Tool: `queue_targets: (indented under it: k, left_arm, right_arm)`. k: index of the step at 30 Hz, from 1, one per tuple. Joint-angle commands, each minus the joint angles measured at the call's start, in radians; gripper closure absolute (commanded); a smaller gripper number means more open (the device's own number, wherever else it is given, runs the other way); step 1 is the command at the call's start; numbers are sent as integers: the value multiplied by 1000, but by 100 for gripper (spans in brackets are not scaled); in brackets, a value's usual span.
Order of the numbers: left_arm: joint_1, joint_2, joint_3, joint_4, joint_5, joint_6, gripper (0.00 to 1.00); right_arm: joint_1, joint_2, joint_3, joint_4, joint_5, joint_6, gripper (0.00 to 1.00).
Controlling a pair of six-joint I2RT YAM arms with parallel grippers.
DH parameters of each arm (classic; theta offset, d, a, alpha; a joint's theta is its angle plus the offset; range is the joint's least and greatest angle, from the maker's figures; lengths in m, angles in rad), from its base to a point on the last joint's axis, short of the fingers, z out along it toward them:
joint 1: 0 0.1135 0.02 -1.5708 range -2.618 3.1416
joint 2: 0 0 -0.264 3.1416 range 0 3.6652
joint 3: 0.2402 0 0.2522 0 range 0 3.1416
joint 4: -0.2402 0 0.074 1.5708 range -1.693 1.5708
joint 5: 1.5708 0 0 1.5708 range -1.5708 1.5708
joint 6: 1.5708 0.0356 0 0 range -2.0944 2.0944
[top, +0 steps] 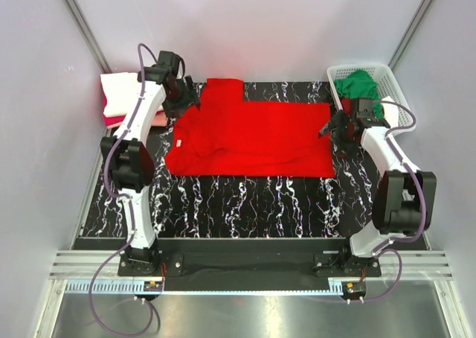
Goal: Fold and stack the t-shirts
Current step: Fold the tshirt
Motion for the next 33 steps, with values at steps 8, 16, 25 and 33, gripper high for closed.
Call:
queue_targets:
  k: [8,16,25,33]
  left_arm:
    - [16,-520,-691,204,-81,13,22]
    - [83,-565,-996,353,-32,14,23]
    - [122,-508,-1064,448,-8,-19,35]
    - [122,-427,-1079,524,-21,-21,43]
  right_arm:
    - [128,-164,-252,41,26,-88,3]
    - [99,-115,-317,115,-29,-78,6]
    - [63,-48,-327,144,-32,-88,7]
    - [25,-9,-324,167,-42,-104,9]
